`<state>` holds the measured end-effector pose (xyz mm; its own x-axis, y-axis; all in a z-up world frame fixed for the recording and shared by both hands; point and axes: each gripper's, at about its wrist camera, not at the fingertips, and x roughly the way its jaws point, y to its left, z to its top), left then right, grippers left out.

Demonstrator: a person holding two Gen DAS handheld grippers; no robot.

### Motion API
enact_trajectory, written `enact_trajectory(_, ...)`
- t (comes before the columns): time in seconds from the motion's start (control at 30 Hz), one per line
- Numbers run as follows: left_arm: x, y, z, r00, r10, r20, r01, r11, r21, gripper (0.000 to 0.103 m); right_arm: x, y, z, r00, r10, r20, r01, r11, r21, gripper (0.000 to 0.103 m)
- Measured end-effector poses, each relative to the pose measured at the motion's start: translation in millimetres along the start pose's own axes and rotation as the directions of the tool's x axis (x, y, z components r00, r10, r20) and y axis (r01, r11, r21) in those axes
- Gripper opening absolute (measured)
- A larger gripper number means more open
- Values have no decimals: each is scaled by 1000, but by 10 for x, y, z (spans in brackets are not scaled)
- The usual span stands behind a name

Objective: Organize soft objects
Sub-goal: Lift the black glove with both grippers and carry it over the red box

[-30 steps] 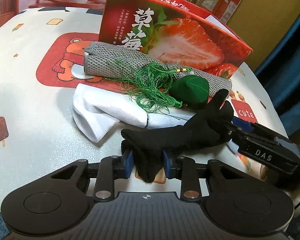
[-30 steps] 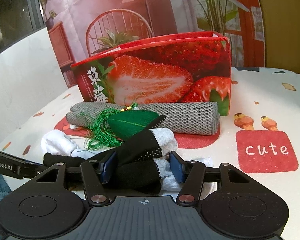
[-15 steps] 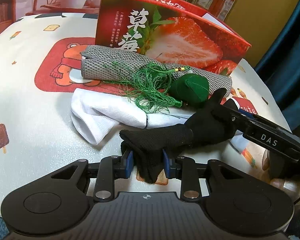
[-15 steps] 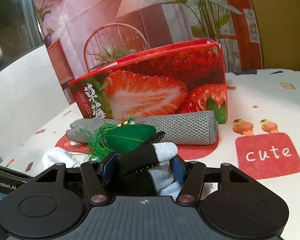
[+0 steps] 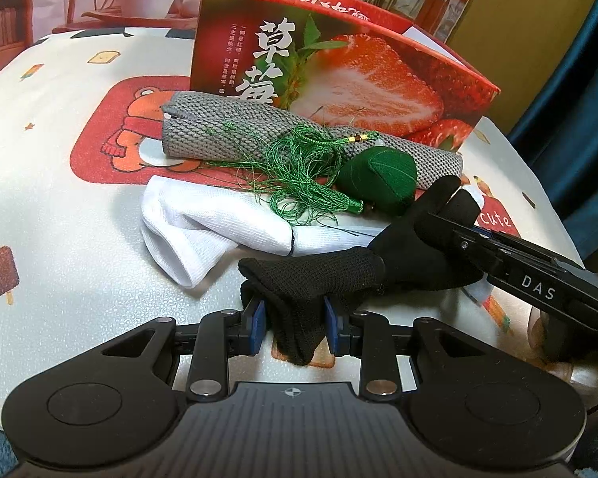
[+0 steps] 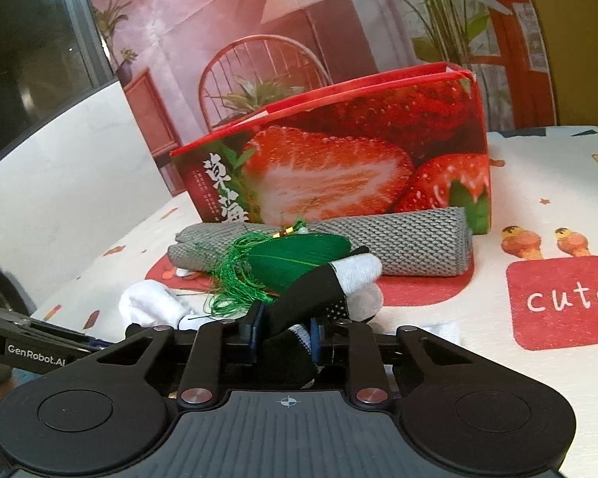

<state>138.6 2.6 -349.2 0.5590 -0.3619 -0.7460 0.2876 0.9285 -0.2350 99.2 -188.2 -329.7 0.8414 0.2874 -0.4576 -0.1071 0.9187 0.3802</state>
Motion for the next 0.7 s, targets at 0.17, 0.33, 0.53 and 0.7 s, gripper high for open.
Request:
enact_trajectory(0.17, -17, 1, -2, 1000, -17, -4, 17, 1000, 0, 22, -44, 15, 6, 1000, 14, 9, -14, 1000, -5, 13)
enact_trajectory(0.33, -140, -45, 67, 998, -38, 42, 37, 999, 33, 19, -138, 59, 52, 999, 16, 39, -15, 1000, -21, 11)
enact_trajectory(0.53, -402, -135, 240, 987, -89, 137, 78, 994, 82, 19, -356, 76, 254, 992, 25, 124, -24, 1000, -5, 11)
enact_trajectory(0.7, -559, -193, 450, 973, -114, 201, 96, 990, 100, 19, -462, 80, 501, 983, 28, 180, -28, 1000, 1, 11)
